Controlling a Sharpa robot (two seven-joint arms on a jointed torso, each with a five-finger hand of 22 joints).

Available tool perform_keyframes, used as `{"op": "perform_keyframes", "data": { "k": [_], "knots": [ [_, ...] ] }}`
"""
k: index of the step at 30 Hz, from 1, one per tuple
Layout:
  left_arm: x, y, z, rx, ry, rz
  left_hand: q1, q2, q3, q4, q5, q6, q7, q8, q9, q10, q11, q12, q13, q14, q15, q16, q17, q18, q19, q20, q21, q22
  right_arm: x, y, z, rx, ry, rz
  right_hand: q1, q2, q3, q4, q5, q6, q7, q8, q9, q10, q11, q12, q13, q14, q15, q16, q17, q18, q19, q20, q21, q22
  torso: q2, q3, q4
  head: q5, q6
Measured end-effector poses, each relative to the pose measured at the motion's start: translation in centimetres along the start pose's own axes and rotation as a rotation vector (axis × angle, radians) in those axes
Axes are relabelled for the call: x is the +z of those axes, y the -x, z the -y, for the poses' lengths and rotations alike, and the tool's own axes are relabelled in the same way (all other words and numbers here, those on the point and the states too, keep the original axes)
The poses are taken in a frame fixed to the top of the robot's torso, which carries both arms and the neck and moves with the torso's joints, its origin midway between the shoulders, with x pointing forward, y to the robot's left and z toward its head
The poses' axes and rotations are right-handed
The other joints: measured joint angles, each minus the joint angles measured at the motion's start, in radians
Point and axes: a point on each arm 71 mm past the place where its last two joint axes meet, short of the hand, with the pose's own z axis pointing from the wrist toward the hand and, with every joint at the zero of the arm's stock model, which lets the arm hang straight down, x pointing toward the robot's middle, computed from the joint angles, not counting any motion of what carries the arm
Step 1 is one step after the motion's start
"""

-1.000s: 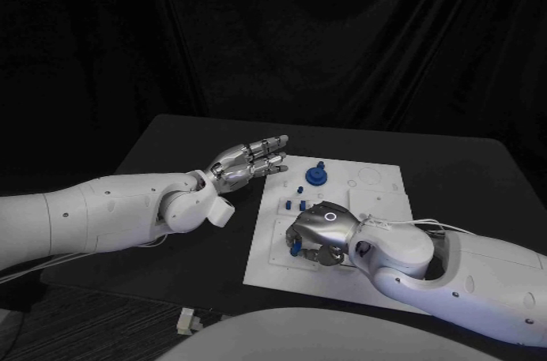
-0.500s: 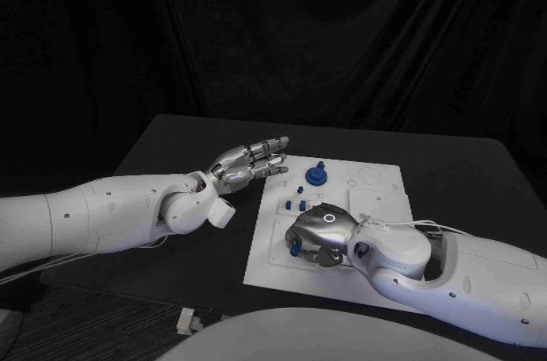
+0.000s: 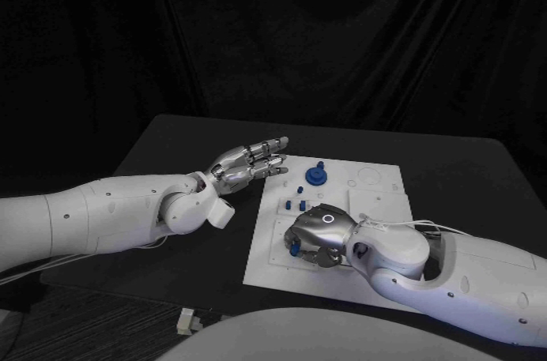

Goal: Assemble the parts on the task board

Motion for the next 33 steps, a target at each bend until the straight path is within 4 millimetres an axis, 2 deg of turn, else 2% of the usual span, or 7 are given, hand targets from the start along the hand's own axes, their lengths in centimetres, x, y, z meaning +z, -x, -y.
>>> {"op": "perform_keyframes", "data": {
  "k": [4,7,9,16,27,30,33],
  "knots": [
    [0.0,0.0,0.0,0.0,0.0,0.0,0.0,0.0,0.0,0.0,0.0,0.0,0.0,0.0,0.0,0.0,0.0,0.0,0.0,0.0,0.0,0.0,0.0,0.0,0.0,0.0,0.0,0.0,0.0,-0.1,0.0,-0.001,-0.002,-0.009,-0.023,-0.011,0.003,-0.003,-0.019,-0.072,-0.012,-0.035,-0.022,-0.03,0.005,0.0,0.003,0.0,0.0,-0.01,-0.01,0.0,-0.012,0.001,-0.019,0.0,0.0,0.0,0.0,0.0,0.0],
    [0.0,0.0,0.0,-0.001,0.001,-0.001,0.0,0.0,0.0,0.0,0.0,0.0,0.0,0.0,0.0,0.0,0.0,0.0,0.0,0.0,0.0,0.0,0.0,0.0,0.0,0.0,0.0,0.0,0.0,-0.1,0.0,-0.002,-0.005,-0.016,-0.03,-0.012,0.003,-0.003,-0.031,-0.099,-0.018,-0.047,-0.03,-0.05,0.011,0.0,0.005,0.0,0.0,-0.014,-0.017,0.0,-0.02,0.003,-0.032,0.0,0.0,0.0,0.0001,0.0,0.0],
    [0.0,0.0,0.0,-0.001,0.001,-0.001,0.0,0.0,0.0,0.0,0.0,0.0,0.0,0.0,0.0,0.0,0.0,0.0,0.0,0.0,0.0,0.0,0.0,0.0,0.0,0.0,0.0,0.0,0.0,-0.2,0.0,-0.002,-0.007,-0.021,-0.033,-0.014,0.003,-0.003,-0.033,-0.105,-0.021,-0.05,-0.033,-0.058,0.012,0.0,0.006,0.0,0.0,-0.016,-0.019,0.016,-0.024,0.0,-0.037,0.0,0.0,0.0,0.0001,0.0,0.0],
    [0.0,0.0,0.0,-0.001,0.001,-0.001,0.0,0.0,0.0,0.0,0.0,0.0,0.0,0.0,0.0,0.0,0.0,0.0,0.0,0.0,0.0,0.0,0.0,0.0,0.0,0.0,0.0,0.0,-0.1,-0.3,0.2,-0.004,-0.017,-0.032,-0.039,-0.021,0.003,-0.003,-0.05,-0.119,-0.028,-0.053,-0.039,-0.087,0.016,0.0,0.009,0.0,0.0,-0.021,-0.026,0.016,-0.031,0.0,-0.052,0.0,0.0,0.0,0.0001,0.0,0.0],
    [0.0,0.0,-0.1,-0.002,0.002,-0.001,0.0,0.0,0.0,0.0,0.0,0.0,0.0,0.0,0.0,0.0,0.0,0.0,0.0,0.0,0.0,0.0,0.0,0.0,0.0,0.0,0.0,0.0,-0.9,-0.4,0.7,-0.005,-0.038,-0.027,-0.067,-0.027,-0.057,0.011,-0.117,-0.218,-0.061,-0.093,-0.082,-0.22,0.023,0.024,0.027,-0.014,0.014,-0.033,-0.046,0.016,-0.054,0.006,-0.098,0.001,0.0,0.0001,0.0,0.0,0.0],
    [-0.1,0.0,-0.1,-0.002,0.003,-0.001,0.0,0.0,0.0,0.0,0.0,0.0,0.0,0.0,0.0,0.0,0.0,0.0,0.0,0.0,0.0,0.0,0.0,0.0,0.0,0.0,0.0,0.0,-1.5,-0.2,1.0,-0.007,-0.045,-0.012,-0.066,-0.028,-0.091,0.035,-0.135,-0.281,-0.084,-0.114,-0.108,-0.299,0.026,0.027,0.027,-0.029,0.016,-0.048,-0.062,0.016,-0.07,0.009,-0.131,0.001,0.0,0.0001,0.0,0.002,0.0],
    [-0.1,0.0,-0.1,-0.002,0.003,-0.001,0.0,0.0,0.0,0.0,0.0,0.0,0.0,0.0,0.0,0.0,0.0,0.0,0.0,0.0,0.0,0.0,0.0,0.0,0.0,0.0,0.0,0.0,-2.2,0.4,1.6,-0.017,-0.056,0.013,-0.04,-0.054,-0.14,0.085,-0.158,-0.414,-0.129,-0.15,-0.151,-0.399,0.025,0.022,0.011,-0.042,0.015,-0.061,-0.082,0.031,-0.08,0.012,-0.164,0.001,0.0,0.0002,-0.0001,0.003,0.0]
  ]
}}
